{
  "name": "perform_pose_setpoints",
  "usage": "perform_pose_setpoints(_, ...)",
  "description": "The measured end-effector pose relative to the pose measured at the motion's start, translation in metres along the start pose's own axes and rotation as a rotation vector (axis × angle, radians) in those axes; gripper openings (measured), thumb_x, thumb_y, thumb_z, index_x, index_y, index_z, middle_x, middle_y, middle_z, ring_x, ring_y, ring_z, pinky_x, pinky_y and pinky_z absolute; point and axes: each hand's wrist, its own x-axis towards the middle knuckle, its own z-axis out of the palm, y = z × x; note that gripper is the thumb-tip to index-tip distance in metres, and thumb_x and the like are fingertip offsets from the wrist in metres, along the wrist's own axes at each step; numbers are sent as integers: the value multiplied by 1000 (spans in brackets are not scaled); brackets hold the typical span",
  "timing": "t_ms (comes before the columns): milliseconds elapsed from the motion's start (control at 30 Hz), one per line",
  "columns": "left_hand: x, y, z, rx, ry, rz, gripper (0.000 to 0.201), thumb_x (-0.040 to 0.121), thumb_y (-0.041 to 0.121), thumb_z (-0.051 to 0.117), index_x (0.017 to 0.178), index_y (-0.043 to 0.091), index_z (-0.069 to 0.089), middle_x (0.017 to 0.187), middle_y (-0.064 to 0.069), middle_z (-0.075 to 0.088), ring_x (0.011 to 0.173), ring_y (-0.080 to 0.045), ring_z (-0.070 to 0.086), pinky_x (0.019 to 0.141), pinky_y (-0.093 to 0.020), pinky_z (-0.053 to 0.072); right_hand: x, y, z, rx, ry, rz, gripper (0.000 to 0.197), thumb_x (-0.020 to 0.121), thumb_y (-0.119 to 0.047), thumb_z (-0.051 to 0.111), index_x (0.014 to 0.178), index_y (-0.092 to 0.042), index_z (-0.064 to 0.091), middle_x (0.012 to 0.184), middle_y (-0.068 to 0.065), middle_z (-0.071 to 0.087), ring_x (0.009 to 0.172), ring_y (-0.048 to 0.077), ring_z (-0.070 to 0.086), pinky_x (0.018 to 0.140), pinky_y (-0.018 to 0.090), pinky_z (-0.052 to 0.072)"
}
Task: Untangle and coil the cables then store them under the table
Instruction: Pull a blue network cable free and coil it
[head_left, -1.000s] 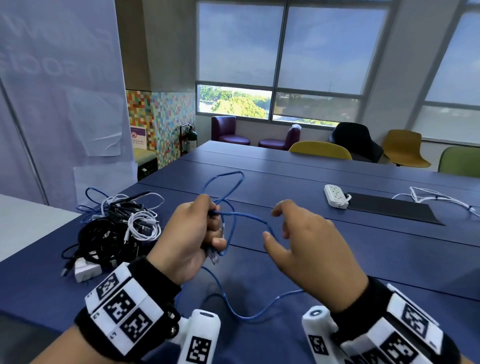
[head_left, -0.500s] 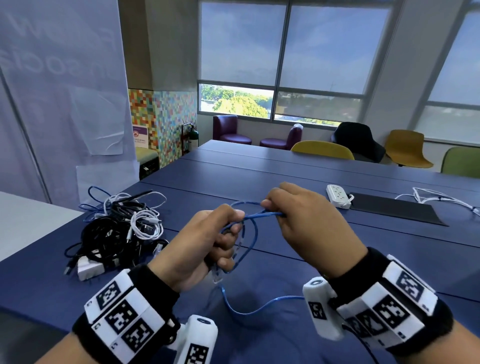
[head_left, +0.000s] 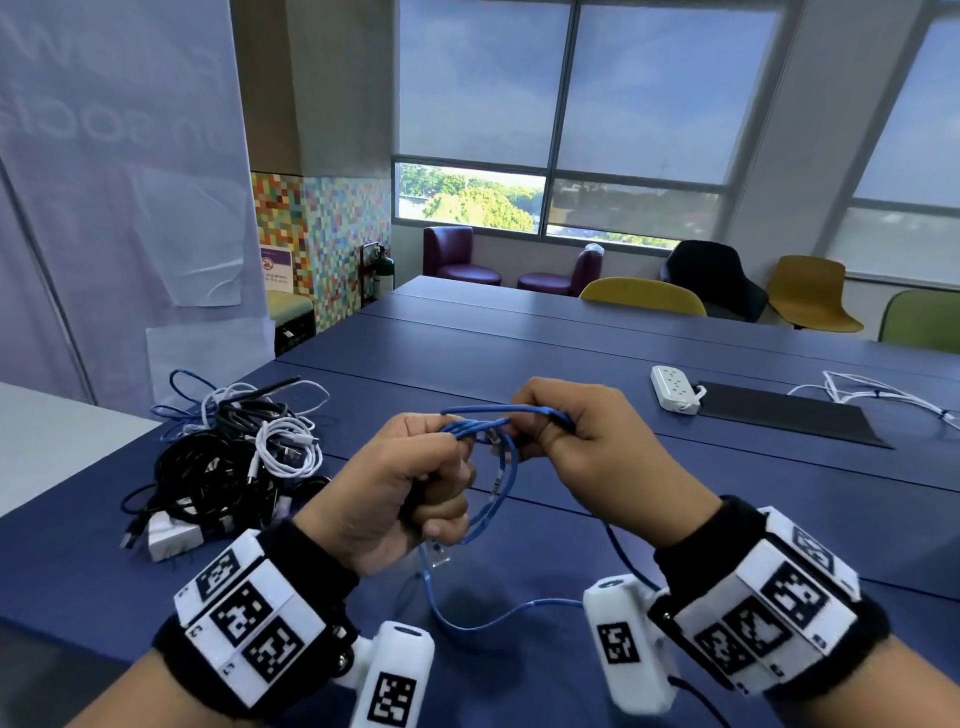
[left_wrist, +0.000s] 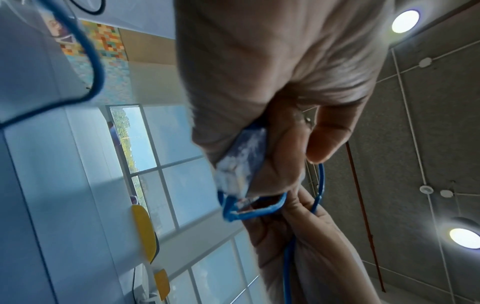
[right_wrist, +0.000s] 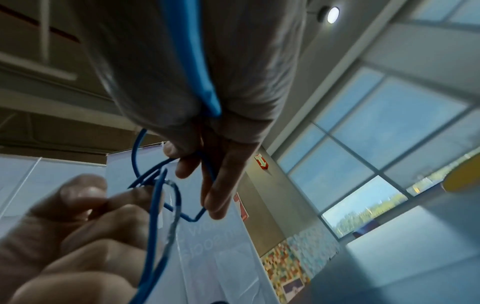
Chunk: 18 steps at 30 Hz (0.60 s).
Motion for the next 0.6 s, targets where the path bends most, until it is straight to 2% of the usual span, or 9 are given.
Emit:
perform_pose_setpoints(67, 1, -2, 1, -61, 23, 12, 22, 54, 7, 55, 52, 20, 37, 48, 7, 15, 37, -5, 9, 43, -16, 21, -1, -3, 6, 165, -34, 76, 21, 101, -4, 47, 91, 1, 64, 89, 18, 70, 84, 16, 72, 78, 33, 60)
perform_pose_setpoints(133, 2, -4, 6, -93, 83, 28, 19, 59, 4, 50, 54, 18, 38, 47, 6, 14, 38, -9, 8, 43, -17, 20, -3, -6, 11, 314, -79, 147, 29, 104, -11, 41, 101, 9, 62, 96, 25, 66, 86, 15, 69, 79, 34, 60)
perform_pose_setpoints(200, 5, -7, 12, -101, 188, 51, 21, 70, 4, 45, 55, 15, 37, 46, 5, 15, 40, -12, 16, 40, -17, 21, -4, -6, 15, 334, -104, 165, 36, 104, -25, 45, 100, 5, 63, 94, 24, 66, 84, 25, 68, 83, 45, 58)
perform_pose_setpoints(267, 9, -10, 16, -114, 310, 103, 30, 81, 1, 42, 56, 15, 32, 50, 2, 13, 51, -15, 13, 39, -18, 22, -6, -5, 19, 206, -126, 131, 33, 93, -37, 56, 91, -5, 66, 86, 18, 70, 83, 31, 69, 84, 53, 55)
perform_pose_setpoints(367, 16, -15, 15, -97, 376, 156, 39, 89, -2, 45, 58, 17, 29, 53, 1, 12, 45, -12, 10, 43, -23, 25, -4, 2, 19, 113, -140, 168, 11, 90, -17, 62, 84, -9, 66, 76, 9, 73, 71, 26, 68, 75, 46, 58)
perform_pose_setpoints(433, 19, -18, 12, 83, 400, 154, 38, 91, 0, 49, 59, 13, 35, 47, -2, 20, 39, -14, 22, 48, -28, 33, -2, 6, 17, 126, -150, 211, 12, 93, -7, 58, 84, -5, 65, 74, 7, 73, 67, 25, 66, 69, 39, 57)
perform_pose_setpoints(467, 20, -19, 9, 226, 426, 149, 35, 92, 3, 52, 59, 11, 41, 44, -2, 28, 36, -19, 33, 51, -31, 39, -1, 8, 16, 137, -150, 235, 13, 94, -7, 57, 83, -4, 64, 73, 6, 73, 67, 26, 65, 68, 37, 56)
perform_pose_setpoints(533, 22, -19, 1, 551, 471, 142, 37, 92, 15, 58, 56, 7, 54, 41, -2, 50, 45, -25, 56, 60, -35, 48, -1, 9, 14, 147, -140, 273, 14, 95, -7, 55, 83, -5, 63, 72, 8, 73, 66, 27, 64, 65, 36, 55)
perform_pose_setpoints(600, 21, -17, -7, 841, 493, 153, 46, 90, 32, 62, 51, 9, 63, 45, -3, 61, 54, -22, 63, 66, -36, 51, -1, 9, 13, 154, -123, 301, 14, 96, -6, 54, 84, -5, 62, 71, 10, 71, 63, 25, 61, 62, 35, 54)
